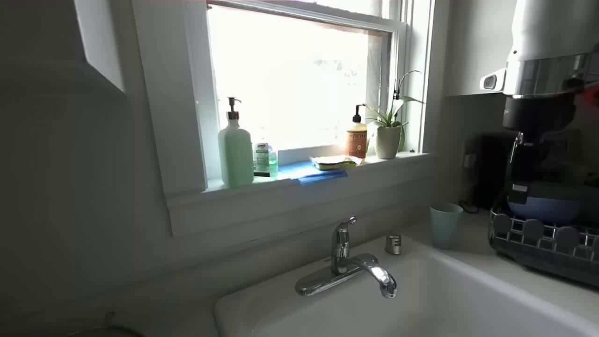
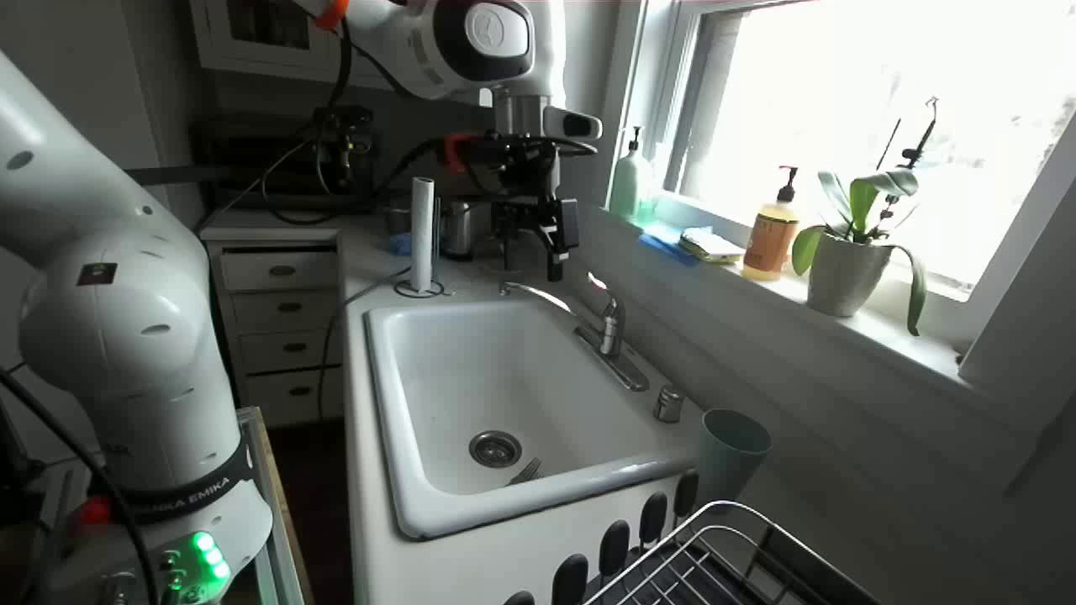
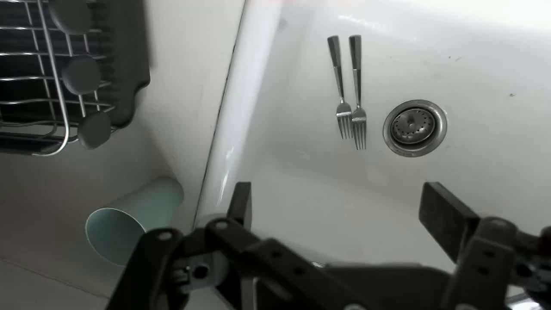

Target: Pour the liquid from the blue cup into the sink

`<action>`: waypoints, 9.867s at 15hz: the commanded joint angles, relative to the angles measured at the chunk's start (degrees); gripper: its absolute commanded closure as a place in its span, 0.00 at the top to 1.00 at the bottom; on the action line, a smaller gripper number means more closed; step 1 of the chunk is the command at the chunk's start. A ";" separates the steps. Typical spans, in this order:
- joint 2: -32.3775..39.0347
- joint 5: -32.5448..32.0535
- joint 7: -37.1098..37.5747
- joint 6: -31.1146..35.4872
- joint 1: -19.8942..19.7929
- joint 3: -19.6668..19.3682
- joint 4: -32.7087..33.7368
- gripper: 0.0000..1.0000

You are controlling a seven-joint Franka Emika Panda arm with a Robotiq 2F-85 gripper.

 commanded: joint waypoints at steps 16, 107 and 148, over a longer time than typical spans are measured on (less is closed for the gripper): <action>15.82 4.41 -13.37 -5.13 -4.82 -13.18 17.01 1.00; 29.72 -64.87 14.27 31.08 6.62 -6.69 7.21 0.01; 27.20 -40.46 4.61 28.57 -0.55 -4.53 5.87 0.01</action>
